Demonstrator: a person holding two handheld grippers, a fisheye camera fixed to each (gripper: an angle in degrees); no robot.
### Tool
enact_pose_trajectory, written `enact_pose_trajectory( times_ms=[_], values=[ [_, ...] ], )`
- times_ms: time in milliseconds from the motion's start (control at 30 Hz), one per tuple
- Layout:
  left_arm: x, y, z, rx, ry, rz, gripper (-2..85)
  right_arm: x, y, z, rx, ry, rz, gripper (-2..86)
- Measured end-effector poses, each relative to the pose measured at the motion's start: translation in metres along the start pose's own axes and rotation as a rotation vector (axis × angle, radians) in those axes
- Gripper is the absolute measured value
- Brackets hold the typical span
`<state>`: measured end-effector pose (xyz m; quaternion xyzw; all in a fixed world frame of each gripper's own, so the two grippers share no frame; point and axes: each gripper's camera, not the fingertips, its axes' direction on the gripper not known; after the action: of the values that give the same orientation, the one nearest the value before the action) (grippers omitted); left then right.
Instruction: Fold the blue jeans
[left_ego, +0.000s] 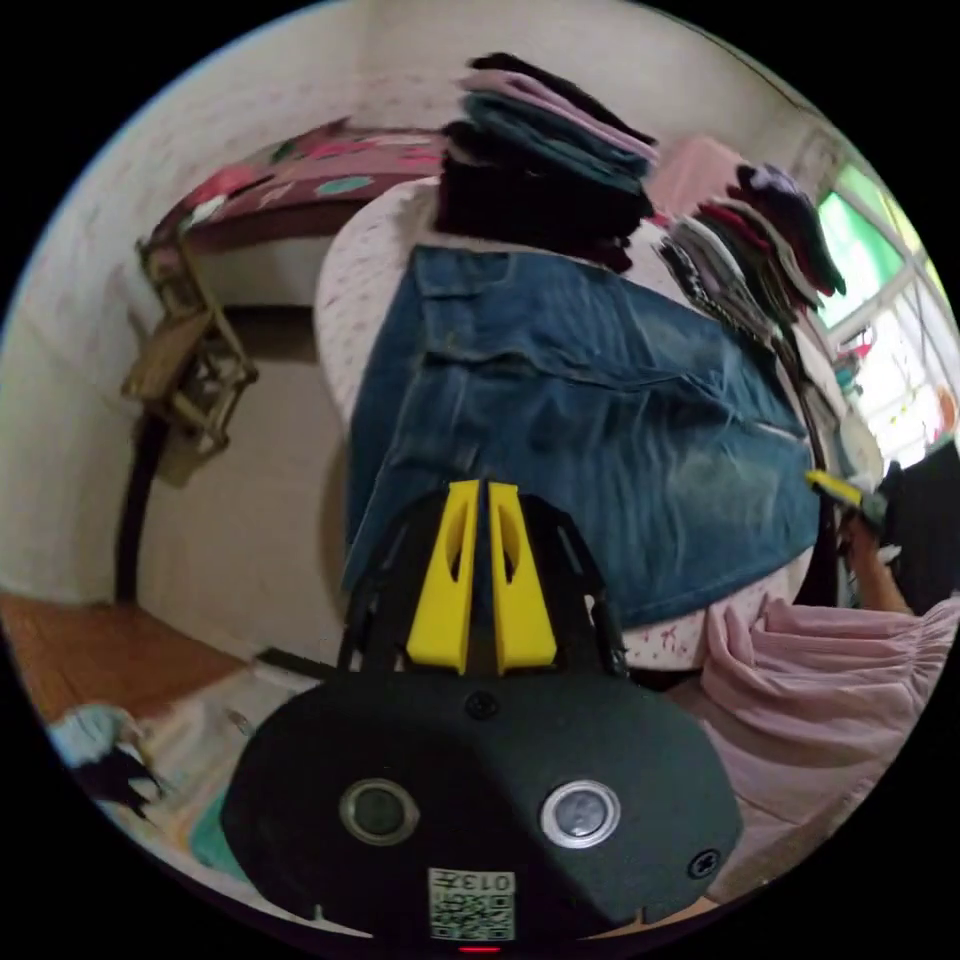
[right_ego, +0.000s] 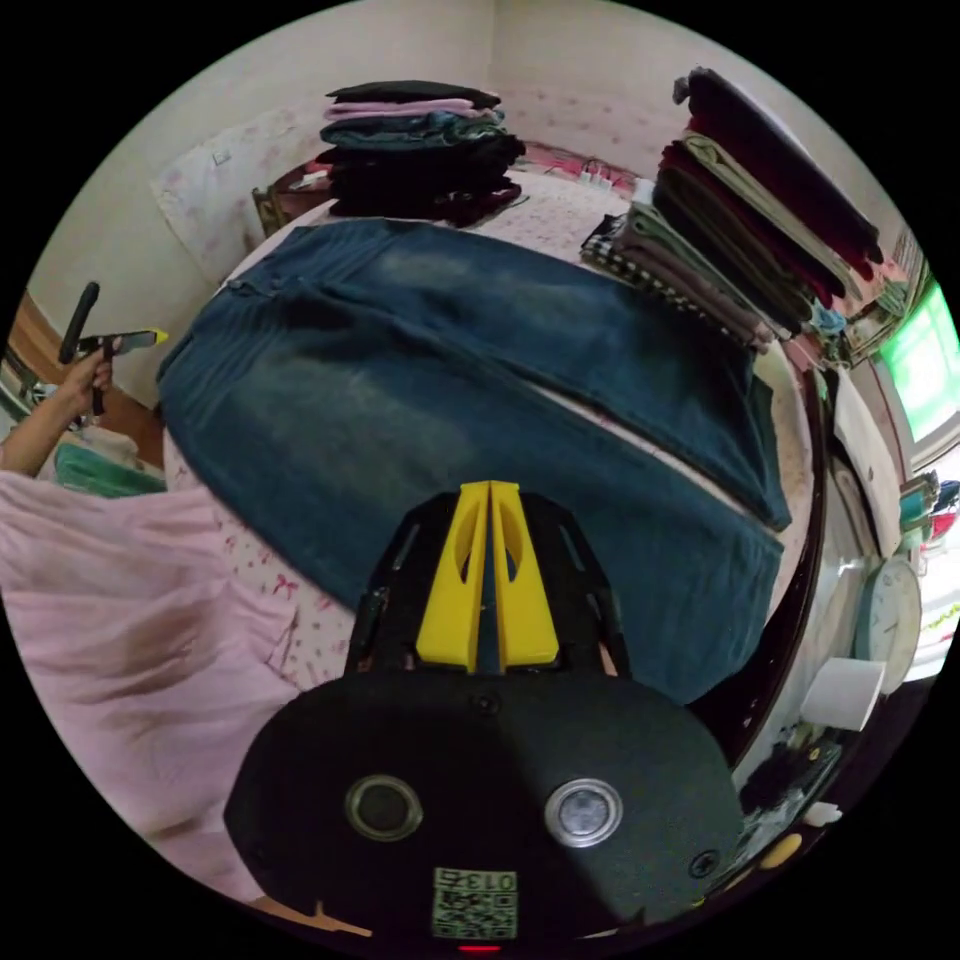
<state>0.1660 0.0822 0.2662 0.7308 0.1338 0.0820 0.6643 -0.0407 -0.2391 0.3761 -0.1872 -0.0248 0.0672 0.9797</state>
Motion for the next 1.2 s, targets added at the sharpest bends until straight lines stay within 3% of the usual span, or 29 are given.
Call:
enact_pose_trajectory(
  times_ms=[167,367,433,600,733,1067,1200],
  values=[
    [0.106,-0.098,0.055,-0.006,-0.039,0.305,-0.1,0.024,-0.07,0.021,0.072,0.098,-0.01,0.2],
    [0.178,-0.158,0.127,-0.115,-0.1,0.474,-0.3,0.089,-0.127,0.062,0.025,0.163,0.103,0.5],
    [0.182,-0.165,0.15,-0.207,-0.184,0.49,-0.4,0.126,-0.131,0.068,0.0,0.165,0.194,0.6],
    [0.168,-0.182,0.139,-0.102,-0.148,0.403,-0.4,0.263,-0.115,0.058,0.012,0.184,0.487,2.8],
    [0.176,-0.226,0.135,-0.062,-0.166,0.377,-0.3,0.348,-0.124,0.057,0.001,0.143,0.556,6.0],
    [0.245,-0.282,0.196,-0.132,-0.196,0.48,-0.3,0.42,-0.172,0.115,-0.122,0.074,0.589,10.1],
    [0.252,-0.285,0.201,-0.112,-0.196,0.465,-0.3,0.429,-0.165,0.115,-0.078,0.008,0.599,8.6]
  ],
)
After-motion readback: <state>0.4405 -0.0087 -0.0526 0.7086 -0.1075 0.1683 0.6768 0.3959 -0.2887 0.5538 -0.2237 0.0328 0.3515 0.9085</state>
